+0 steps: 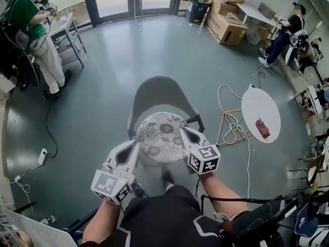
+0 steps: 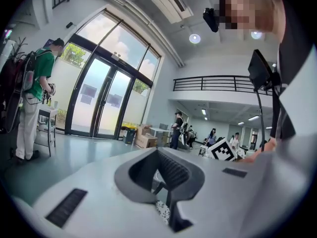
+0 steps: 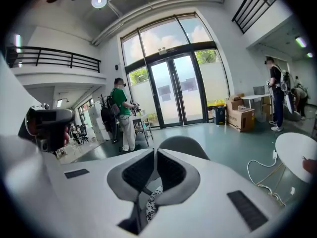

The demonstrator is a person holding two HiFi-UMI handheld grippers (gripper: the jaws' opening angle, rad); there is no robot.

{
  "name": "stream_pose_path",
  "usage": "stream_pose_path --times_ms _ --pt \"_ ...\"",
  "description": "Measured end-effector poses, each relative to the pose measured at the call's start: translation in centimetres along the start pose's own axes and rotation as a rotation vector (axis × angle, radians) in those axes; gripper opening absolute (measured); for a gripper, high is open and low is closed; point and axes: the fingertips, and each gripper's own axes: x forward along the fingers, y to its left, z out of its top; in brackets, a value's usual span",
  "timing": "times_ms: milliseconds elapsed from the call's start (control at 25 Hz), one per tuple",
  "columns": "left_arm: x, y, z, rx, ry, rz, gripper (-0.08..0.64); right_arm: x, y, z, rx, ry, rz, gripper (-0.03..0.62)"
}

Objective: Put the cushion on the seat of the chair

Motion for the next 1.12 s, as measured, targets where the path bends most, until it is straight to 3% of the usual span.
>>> stream_pose_path --times_ms 640,1120 --pt "-3.1 0.9 4.9 0.056 -0.101 0.014 0.008 -3.6 9.7 9.0 -0.119 -0.147 0.148 0.015" --pt "-3.7 0.9 5.8 0.083 -0.114 0.024 0.008 -4.0 11.8 9.9 -0.154 -0.166 0.196 0.009"
